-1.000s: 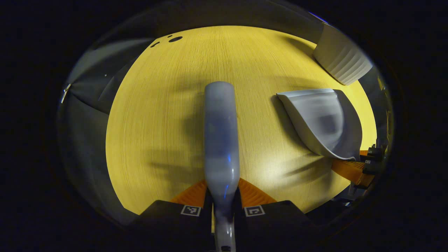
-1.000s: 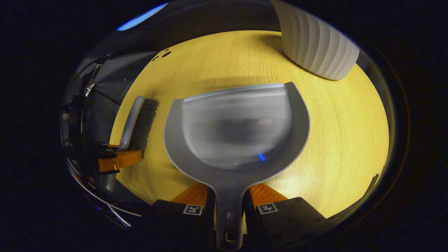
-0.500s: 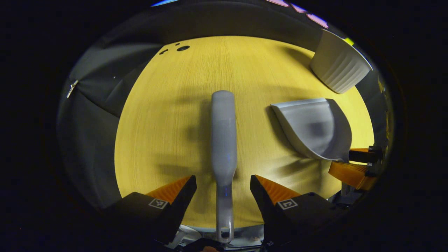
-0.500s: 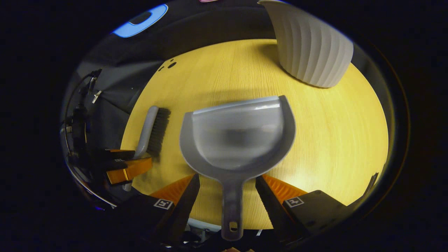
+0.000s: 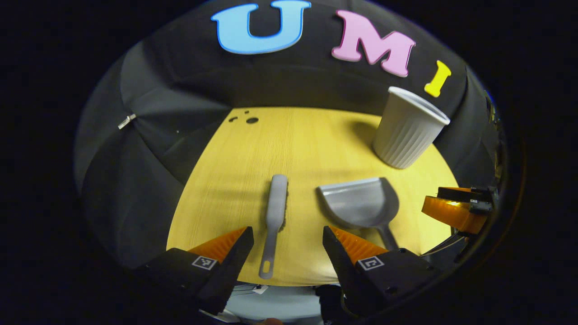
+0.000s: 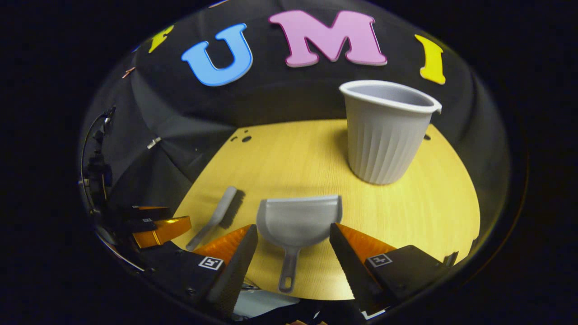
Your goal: Pick up the small broom and dustpan from the desktop, sweep the trash into the dustpan with the broom, and then empty the trash into the garbage bin.
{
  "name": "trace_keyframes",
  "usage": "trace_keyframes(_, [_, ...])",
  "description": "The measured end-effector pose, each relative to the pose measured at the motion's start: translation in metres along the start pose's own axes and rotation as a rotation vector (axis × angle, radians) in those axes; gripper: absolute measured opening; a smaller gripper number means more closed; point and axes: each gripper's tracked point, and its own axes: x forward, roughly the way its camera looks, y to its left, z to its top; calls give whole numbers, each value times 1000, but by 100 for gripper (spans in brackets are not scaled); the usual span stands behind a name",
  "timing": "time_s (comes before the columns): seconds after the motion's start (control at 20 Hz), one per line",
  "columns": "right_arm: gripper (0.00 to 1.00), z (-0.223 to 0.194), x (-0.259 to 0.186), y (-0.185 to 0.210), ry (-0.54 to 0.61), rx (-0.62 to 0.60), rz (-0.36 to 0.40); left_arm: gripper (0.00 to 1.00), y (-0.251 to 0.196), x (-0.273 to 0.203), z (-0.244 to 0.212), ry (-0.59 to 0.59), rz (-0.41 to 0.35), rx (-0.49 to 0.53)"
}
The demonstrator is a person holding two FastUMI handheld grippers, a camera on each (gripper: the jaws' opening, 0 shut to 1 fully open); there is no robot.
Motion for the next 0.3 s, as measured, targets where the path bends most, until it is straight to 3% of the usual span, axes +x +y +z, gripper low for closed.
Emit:
trace_keyframes(0.15, [99, 29, -25, -2, -142, -16, 5, 97, 6, -38, 25, -183, 103, -10])
trace_keyframes(0.3, [99, 45, -45, -5, -231, -34, 0, 97, -8, -76, 46, -348, 131, -4])
